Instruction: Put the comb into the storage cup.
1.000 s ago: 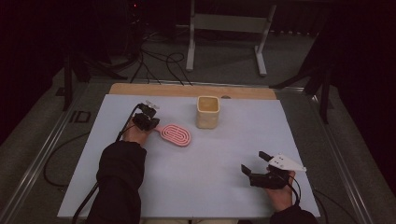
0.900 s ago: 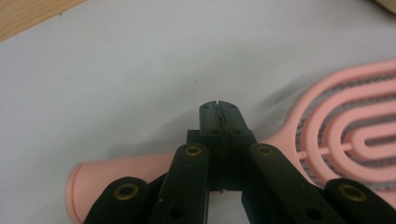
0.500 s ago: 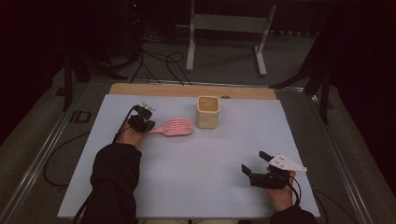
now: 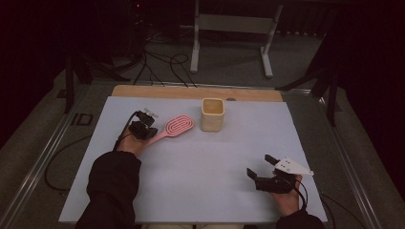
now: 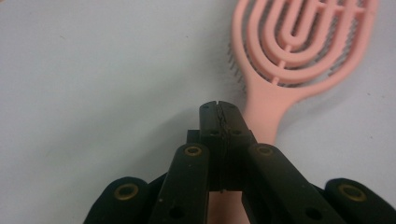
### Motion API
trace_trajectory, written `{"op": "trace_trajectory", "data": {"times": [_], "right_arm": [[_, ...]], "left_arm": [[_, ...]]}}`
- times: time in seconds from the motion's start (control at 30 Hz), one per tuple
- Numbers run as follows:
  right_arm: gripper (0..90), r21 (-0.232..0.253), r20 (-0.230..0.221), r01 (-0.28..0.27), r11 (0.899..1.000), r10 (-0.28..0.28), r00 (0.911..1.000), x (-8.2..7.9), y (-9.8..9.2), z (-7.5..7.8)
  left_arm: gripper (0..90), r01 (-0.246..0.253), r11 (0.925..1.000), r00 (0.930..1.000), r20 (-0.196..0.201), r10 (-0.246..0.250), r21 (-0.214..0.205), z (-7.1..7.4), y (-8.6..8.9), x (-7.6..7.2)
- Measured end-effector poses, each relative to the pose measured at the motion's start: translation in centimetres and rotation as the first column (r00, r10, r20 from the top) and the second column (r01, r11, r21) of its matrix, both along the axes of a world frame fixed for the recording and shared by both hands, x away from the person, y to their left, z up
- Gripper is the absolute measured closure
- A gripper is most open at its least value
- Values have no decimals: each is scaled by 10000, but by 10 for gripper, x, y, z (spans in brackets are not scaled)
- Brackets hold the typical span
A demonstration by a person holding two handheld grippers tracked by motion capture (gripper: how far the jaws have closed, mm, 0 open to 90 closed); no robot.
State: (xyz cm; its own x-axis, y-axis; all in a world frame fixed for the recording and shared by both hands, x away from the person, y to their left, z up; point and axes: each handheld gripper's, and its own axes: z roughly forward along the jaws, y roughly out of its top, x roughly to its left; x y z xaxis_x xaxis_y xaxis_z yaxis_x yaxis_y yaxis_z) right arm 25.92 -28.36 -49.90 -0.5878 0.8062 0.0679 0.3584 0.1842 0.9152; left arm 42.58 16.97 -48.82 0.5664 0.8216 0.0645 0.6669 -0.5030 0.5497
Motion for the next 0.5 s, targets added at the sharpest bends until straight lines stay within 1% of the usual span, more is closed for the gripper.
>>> {"op": "trace_trajectory", "data": {"times": [0.03,0.23,0.4,0.5], "right_arm": [[81,8,9,-4,10000,4,10000,0,0,0],[81,12,3,11,10000,-11,10000,0,0,0],[81,6,-15,12,10000,-12,10000,0,0,0],[81,5,-6,18,10000,-18,10000,0,0,0]], "left_arm": [[900,3,10000,10000,-1,-3,65,0,-1,-1],[900,128,9999,9998,-132,-128,-3,1,-2,-5],[900,128,9998,9999,3,-127,-173,0,-2,-7],[900,38,9991,9996,282,-27,-416,4,1,-10]]}}
